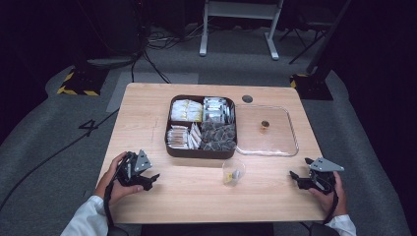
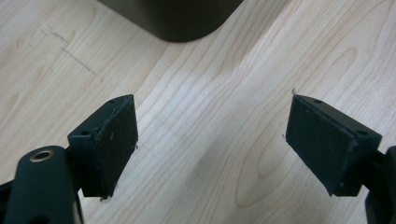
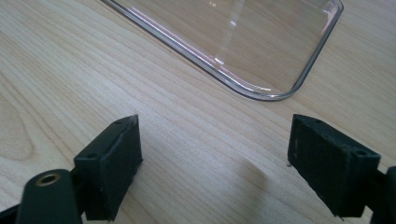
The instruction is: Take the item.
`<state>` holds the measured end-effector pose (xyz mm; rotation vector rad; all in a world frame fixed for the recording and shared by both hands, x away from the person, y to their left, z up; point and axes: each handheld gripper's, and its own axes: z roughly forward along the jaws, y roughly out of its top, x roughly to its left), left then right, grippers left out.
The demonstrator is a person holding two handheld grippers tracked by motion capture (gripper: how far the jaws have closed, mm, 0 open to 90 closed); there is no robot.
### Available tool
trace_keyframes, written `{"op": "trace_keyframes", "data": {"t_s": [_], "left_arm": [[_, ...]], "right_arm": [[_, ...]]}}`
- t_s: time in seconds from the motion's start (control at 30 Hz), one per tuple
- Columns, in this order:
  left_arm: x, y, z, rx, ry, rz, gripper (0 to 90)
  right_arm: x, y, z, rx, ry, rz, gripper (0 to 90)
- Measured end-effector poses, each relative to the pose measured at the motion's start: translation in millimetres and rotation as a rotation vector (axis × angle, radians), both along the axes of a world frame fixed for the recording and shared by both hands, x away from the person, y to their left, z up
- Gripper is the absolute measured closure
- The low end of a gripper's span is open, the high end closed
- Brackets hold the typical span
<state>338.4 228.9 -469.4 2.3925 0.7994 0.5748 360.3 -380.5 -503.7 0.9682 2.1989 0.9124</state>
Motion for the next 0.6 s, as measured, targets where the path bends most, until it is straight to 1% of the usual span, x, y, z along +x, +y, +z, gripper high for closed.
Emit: {"op": "trace_keyframes", "data": {"t_s": [0.13,0.17,0.23,0.3,0.33,0.4,0.43,0.47,0.5,0.53,0.57,0.6], "left_arm": [[1.0,5.6,-7.2,-0.006,0.011,0.016,17.1],[1.4,6.7,-9.0,-0.008,0.019,0.022,17.1],[2.5,11.1,-14.9,-0.024,0.034,0.039,17.2],[2.9,14.8,-19.3,-0.033,0.038,0.055,16.8],[2.9,14.8,-19.3,-0.033,0.038,0.055,16.9],[3.2,19.3,-24.3,-0.059,0.045,0.074,17.0],[2.9,21.6,-25.2,-0.079,0.052,0.078,16.8],[2.3,25.3,-27.2,-0.103,0.05,0.079,16.8],[1.9,27.3,-27.9,-0.115,0.053,0.087,16.8],[1.9,27.3,-27.9,-0.115,0.053,0.087,16.8],[1.7,31.0,-30.9,-0.158,0.067,0.114,16.8],[1.7,31.0,-30.9,-0.158,0.067,0.114,16.8]], "right_arm": [[0.1,-0.1,0.0,-0.002,-0.002,0.002,17.8],[0.1,-0.1,0.0,-0.002,-0.002,0.002,17.8],[0.1,-0.1,0.0,-0.001,-0.002,0.002,17.8],[0.0,0.0,0.0,-0.002,-0.003,0.001,17.8],[0.0,0.0,0.0,-0.002,-0.003,0.001,17.8],[-0.1,0.1,0.0,-0.002,-0.003,0.001,17.8],[0.0,0.0,0.0,-0.002,-0.003,0.001,17.8],[-0.1,0.0,0.0,0.0,0.0,0.0,17.8],[0.0,0.0,0.0,0.0,0.0,0.0,17.8],[0.0,0.0,0.0,0.0,0.0,0.0,17.8],[0.3,-0.2,0.0,0.0,-0.001,0.001,17.8],[0.3,-0.2,0.0,0.0,-0.001,0.001,17.8]]}}
